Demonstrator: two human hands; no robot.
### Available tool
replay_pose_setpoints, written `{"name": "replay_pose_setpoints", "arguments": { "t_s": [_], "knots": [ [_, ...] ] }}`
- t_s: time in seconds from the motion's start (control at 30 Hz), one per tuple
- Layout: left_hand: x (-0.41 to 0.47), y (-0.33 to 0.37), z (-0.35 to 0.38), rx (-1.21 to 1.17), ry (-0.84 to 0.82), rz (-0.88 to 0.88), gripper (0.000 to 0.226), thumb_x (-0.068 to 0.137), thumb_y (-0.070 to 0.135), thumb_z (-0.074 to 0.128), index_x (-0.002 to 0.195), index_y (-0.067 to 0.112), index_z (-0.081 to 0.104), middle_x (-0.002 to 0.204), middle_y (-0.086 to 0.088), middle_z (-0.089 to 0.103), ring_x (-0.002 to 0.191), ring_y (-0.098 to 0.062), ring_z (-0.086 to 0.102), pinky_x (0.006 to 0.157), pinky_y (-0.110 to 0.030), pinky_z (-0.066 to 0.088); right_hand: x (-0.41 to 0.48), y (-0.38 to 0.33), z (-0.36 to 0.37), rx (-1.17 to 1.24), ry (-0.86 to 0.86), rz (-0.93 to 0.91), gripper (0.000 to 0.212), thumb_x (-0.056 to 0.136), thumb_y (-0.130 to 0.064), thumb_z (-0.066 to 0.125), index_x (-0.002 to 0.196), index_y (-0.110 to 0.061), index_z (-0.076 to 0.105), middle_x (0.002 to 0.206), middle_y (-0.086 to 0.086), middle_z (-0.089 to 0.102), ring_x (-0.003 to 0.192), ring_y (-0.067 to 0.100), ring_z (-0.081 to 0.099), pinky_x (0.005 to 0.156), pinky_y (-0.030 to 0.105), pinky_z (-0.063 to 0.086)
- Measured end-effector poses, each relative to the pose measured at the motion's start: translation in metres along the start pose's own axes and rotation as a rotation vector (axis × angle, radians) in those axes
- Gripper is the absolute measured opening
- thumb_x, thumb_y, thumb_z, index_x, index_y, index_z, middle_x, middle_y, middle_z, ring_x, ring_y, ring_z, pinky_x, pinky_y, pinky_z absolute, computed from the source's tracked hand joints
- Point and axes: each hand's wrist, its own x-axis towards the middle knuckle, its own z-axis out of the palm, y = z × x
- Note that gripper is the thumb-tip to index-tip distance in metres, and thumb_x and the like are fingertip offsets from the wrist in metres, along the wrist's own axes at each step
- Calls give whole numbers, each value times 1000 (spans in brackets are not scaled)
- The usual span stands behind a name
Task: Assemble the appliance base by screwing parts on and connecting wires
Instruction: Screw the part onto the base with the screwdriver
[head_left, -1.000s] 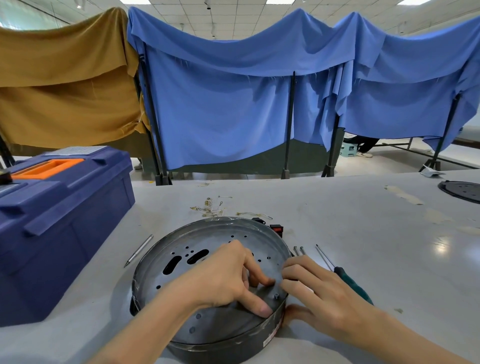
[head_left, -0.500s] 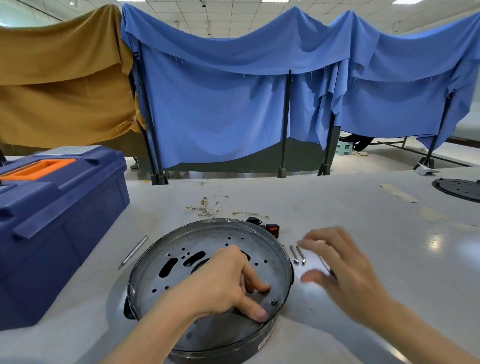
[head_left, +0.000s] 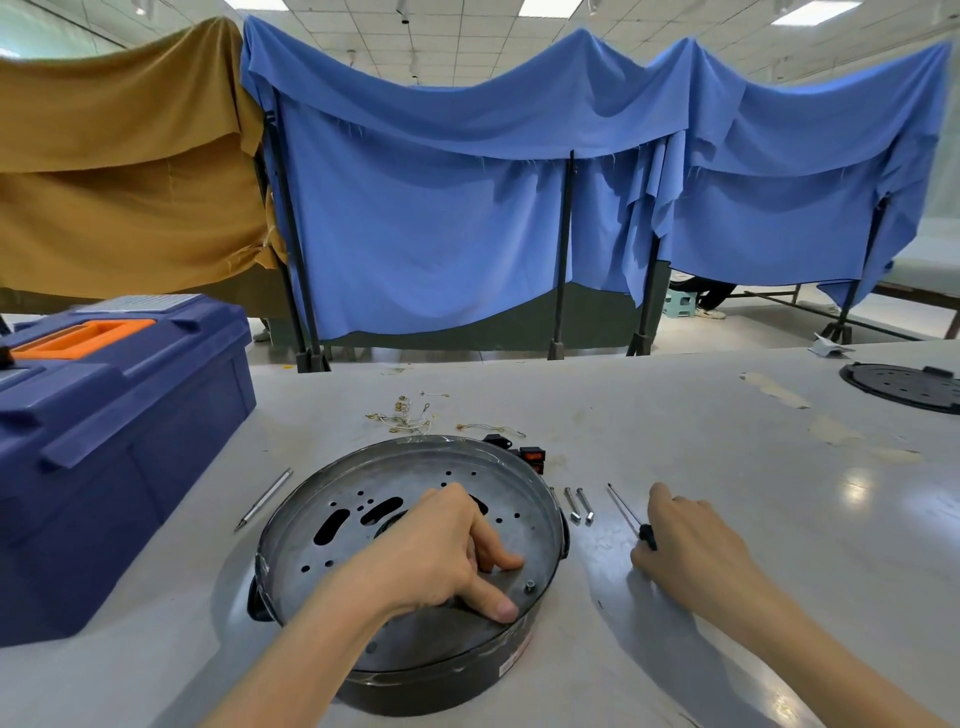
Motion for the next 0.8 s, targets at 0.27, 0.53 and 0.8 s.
{"name": "replay_pose_setpoints", "arguments": {
  "t_s": [0.27, 0.53, 0.8],
  "knots": [
    [2, 4, -1, 9, -16, -38, 42, 56, 23, 95, 94, 13, 79, 42, 19, 53, 44, 6, 47, 46, -7, 32, 12, 4, -16, 501, 294, -137, 6, 100, -16, 51, 103, -15, 45, 99, 2, 47, 72, 20, 53, 55, 25, 37],
    [6, 3, -4, 14, -37, -36, 42, 53, 26, 96, 90, 16, 79, 47, 18, 57, 56, -1, 54, 53, -10, 40, 15, -32, -71, 1109, 98, -294, 24, 79, 7, 70, 90, -14, 73, 70, -1, 70, 47, 15, 59, 48, 14, 44],
    [6, -3, -1, -36, -16, -34, 42, 52, 24, 96, 90, 17, 79, 48, 18, 56, 55, 0, 53, 54, -10, 40, 28, -47, -91, 1360, 139, -414, 14, 70, -2, 82, 79, 1, 72, 73, 16, 72, 63, 26, 71, 47, 19, 46]
  ]
}}
